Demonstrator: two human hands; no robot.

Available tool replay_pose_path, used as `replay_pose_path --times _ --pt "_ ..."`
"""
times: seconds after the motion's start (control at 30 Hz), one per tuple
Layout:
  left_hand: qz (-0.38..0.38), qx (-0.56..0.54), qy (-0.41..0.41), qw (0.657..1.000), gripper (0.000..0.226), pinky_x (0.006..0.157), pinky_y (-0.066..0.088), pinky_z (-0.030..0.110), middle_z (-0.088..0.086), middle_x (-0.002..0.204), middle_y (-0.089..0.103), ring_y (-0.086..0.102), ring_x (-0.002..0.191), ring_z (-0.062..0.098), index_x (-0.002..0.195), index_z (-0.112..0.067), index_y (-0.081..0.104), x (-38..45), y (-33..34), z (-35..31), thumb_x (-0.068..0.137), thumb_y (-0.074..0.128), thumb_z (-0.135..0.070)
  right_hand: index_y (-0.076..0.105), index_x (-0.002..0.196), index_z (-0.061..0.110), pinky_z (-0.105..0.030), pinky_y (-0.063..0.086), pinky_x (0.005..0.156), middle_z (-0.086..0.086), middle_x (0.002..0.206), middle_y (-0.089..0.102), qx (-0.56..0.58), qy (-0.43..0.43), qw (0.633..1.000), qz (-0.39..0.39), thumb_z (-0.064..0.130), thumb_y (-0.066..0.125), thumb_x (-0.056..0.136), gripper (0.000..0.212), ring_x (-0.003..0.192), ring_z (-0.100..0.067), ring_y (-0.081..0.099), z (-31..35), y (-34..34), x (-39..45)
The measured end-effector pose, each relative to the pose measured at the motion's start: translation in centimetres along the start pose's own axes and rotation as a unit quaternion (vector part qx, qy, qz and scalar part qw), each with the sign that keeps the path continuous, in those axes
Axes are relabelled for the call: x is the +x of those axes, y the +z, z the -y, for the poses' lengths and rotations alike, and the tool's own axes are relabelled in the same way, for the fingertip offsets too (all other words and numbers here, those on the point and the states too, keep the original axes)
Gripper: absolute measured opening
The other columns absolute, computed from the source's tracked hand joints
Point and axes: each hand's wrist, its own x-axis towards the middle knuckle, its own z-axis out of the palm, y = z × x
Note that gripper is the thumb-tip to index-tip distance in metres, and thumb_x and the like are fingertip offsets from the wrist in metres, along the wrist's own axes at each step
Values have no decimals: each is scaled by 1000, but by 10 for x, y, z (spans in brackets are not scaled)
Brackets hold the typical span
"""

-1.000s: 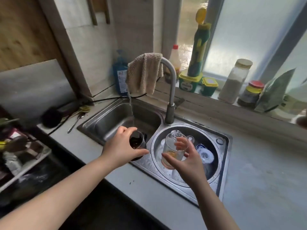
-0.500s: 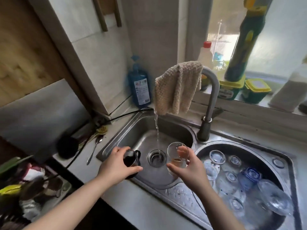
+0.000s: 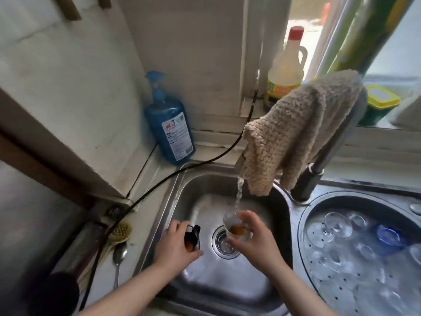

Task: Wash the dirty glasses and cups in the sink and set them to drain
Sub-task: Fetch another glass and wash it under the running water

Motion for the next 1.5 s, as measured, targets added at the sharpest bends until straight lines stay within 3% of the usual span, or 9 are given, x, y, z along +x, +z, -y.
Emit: replay_pose_path --times 0.23,0.43,0.6,0.7,0.83,1.0,1.13,1.33,1.5 --pt "27 131 113 985 85 102 34 36 -6 138 43 40 128 20 138 -28 41 78 30 13 66 74 -60 52 101 42 -18 48 81 16 99 66 4 33 998 -61 19 85 62 56 93 4 61 -10 28 22" --pt "36 180 198 963 90 71 50 29 -4 88 65 64 80 18 89 -26 70 124 87 25 4 87 -47 57 97 31 -5 42 72 14 90 65 -13 34 998 -52 18 86 62 48 88 8 58 -16 35 41" --pt "-4 208 227 952 63 73 50 37 3 83 64 53 81 23 81 -20 69 128 107 37 22 92 -24 55 98 29 -5 44 72 9 92 64 14 56 997 -50 16 87 64 49 89 9 58 -16 33 42" --pt "64 226 198 952 70 79 53 49 10 95 65 51 92 28 92 -16 71 126 99 31 26 93 -23 56 99 27 -7 45 74 9 92 65 22 67 996 -59 21 88 62 49 89 6 58 -13 31 40" --pt "139 266 170 939 76 118 1 54 13 158 12 2 148 27 153 -17 12 120 91 22 90 56 -19 58 102 25 -12 48 76 8 93 66 27 76 996 -47 28 89 60 52 89 1 60 -9 25 39" --pt "149 25 152 977 105 119 5 35 -2 161 0 0 148 15 153 -30 -3 93 58 9 79 69 -50 61 114 26 -26 50 91 8 103 67 23 62 997 -41 48 85 53 69 99 -4 61 -1 17 31" --pt "126 -194 214 949 115 111 17 17 -27 144 14 12 135 -7 151 -41 7 56 7 -22 64 82 -53 60 114 24 -22 50 85 10 100 68 46 34 998 -29 22 88 61 59 95 -7 64 10 9 20" --pt "156 -463 172 856 83 97 49 32 -13 130 60 58 117 4 132 -40 44 36 -1 -62 63 88 -27 61 110 19 -20 51 81 1 100 70 105 9 994 -13 6 88 60 58 94 -12 66 24 3 16" --pt "100 -394 128 905 64 83 55 44 -12 97 71 69 91 8 108 -40 53 46 5 -63 53 86 -38 54 109 37 -17 48 83 22 107 64 63 -36 994 -87 35 84 64 54 102 2 61 28 -14 18"
